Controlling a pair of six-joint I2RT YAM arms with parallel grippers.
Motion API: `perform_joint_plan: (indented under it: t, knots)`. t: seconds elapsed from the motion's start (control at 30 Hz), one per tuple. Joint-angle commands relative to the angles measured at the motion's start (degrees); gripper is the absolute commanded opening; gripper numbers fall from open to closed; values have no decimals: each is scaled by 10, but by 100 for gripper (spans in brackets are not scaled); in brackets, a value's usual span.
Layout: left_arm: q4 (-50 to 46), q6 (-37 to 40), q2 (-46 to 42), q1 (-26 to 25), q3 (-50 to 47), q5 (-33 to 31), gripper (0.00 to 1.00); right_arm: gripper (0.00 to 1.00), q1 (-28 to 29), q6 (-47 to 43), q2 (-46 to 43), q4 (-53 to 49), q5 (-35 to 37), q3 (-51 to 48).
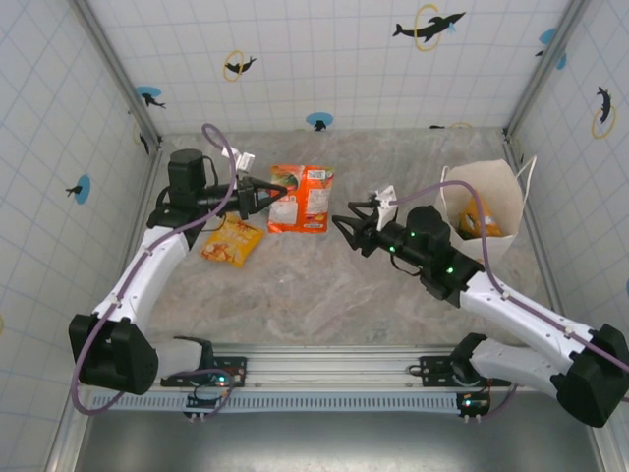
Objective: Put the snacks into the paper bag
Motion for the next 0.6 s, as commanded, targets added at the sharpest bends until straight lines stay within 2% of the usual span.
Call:
perform_joint_plan:
  t: [0.0, 0.3, 0.57]
  knots:
    - [73, 2, -3, -11, 26, 87, 0, 58, -14, 6, -25, 44, -40, -4]
    - [130, -34, 5, -54, 40, 127, 0, 65, -51, 6, -29, 65, -144, 12]
    - [163, -46, 4, -77, 41, 130, 0, 60, -60, 12, -2, 130, -271, 16]
